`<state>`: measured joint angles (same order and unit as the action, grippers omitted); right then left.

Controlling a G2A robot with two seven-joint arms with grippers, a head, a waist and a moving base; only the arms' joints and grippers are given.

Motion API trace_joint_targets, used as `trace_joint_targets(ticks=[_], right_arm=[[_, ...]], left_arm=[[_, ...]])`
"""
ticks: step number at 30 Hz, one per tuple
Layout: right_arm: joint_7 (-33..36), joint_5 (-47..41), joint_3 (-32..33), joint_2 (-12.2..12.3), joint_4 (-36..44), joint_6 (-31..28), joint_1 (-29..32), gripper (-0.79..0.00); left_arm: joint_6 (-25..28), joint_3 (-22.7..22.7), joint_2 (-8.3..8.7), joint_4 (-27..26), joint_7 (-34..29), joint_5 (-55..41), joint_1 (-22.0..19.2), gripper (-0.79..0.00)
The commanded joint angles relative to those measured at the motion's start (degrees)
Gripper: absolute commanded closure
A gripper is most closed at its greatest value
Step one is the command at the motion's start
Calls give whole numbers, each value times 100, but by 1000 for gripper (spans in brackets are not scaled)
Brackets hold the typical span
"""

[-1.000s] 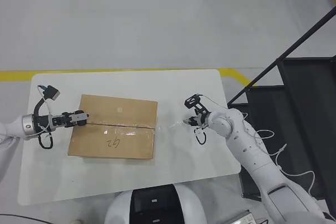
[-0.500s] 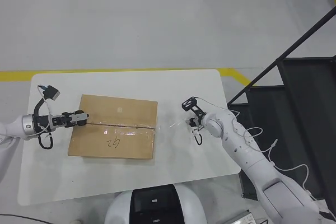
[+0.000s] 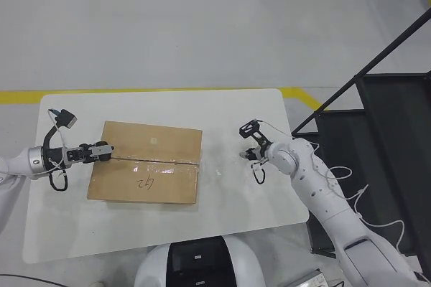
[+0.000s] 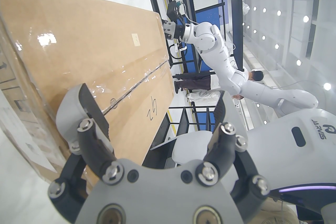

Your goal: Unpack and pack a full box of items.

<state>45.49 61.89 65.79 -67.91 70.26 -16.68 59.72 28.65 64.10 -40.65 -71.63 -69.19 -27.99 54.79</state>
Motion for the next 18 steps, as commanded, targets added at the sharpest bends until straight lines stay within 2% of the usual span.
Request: trace_joint_targets(ticks=[1, 4, 8, 10, 12, 13, 16, 18], right_arm=[[116, -593, 247, 39, 88, -328, 112, -680], [330, -1339, 465, 77, 86, -807, 178, -699], [688, -2397, 608, 92, -161, -1263, 123, -650], [863, -2778, 586, 87, -349, -1387, 55, -545], [1007, -3173, 535, 71, -561, -1517, -29, -376], [1074, -3384, 508, 62, -675, -1573, -69, -357], [1318, -3952, 394, 28, -991, -1681, -205, -185], [1511, -4294, 301, 3, -1195, -1747, -308, -99]], left_arm=[[0, 0, 0, 0, 0, 0, 0, -785], [0, 0, 0, 0, 0, 0, 0, -785], [0, 0, 0, 0, 0, 0, 0, -785], [0, 0, 0, 0, 0, 0, 0, -785], [0, 0, 0, 0, 0, 0, 0, -785], [0, 0, 0, 0, 0, 0, 0, -785], [0, 0, 0, 0, 0, 0, 0, -785], [0, 0, 0, 0, 0, 0, 0, -785]])
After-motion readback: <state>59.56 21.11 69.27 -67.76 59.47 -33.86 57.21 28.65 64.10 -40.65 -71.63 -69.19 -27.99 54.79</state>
